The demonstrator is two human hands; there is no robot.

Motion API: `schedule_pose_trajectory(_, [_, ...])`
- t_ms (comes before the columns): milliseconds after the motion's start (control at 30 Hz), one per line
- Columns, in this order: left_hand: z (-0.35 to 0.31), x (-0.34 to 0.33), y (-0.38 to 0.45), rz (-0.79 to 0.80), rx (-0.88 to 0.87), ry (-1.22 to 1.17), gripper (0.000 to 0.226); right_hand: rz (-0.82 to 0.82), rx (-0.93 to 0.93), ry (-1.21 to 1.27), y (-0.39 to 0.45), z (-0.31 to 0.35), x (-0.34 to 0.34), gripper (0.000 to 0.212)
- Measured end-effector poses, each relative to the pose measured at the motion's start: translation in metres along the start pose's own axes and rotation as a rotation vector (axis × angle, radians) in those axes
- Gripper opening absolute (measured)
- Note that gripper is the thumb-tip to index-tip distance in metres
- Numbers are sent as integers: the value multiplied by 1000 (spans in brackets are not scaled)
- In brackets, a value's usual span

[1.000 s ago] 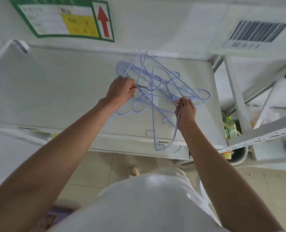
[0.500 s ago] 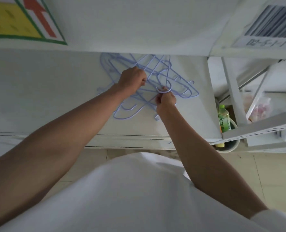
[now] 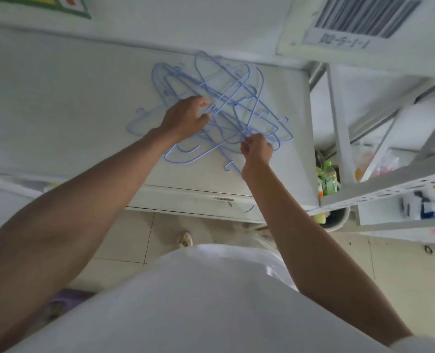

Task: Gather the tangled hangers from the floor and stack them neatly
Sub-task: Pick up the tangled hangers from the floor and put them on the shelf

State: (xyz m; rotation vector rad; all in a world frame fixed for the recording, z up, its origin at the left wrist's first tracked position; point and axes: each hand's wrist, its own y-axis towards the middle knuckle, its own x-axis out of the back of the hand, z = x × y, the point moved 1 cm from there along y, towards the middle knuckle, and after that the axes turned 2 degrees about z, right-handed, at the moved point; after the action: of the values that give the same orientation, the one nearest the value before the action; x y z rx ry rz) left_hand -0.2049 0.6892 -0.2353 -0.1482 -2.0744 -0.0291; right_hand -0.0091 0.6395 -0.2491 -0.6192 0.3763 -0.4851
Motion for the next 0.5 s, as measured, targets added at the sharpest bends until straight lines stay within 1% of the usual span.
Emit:
schedule_pose_trajectory(100, [7,-2,-47,-14,120,99,40,110,123,-173,-20,4,10,19])
schedule_pose_trajectory(200, [16,-13,-117,-80,277,184,47,272,303,-441,-43,-10,28,14])
schedule_pose_trajectory(233, [18,-20,-146,-110,358,197,51,363,369,-543,-49,-18,37,17])
schedule_pose_trajectory(267, [17,-28,-176,-139,447,198,53,470,449,-661,-54,-29,47,24])
schedule_pose_trajectory(333, [10,-48,-242,-165,600,198,55,718,640,-945,-65,-51,64,36])
schedule_pose_trajectory(400, [-5,-78,-311,-133,745,177,55,942,839,-1222,-75,-76,80,41])
schedule_pose_trajectory(433, [-14,-94,-342,-101,810,149,55,1019,913,-1343,-79,-88,86,42])
schedule_pose_trajectory(500, [-39,-128,-411,-27,957,71,56,1192,965,-1553,-94,-114,106,44])
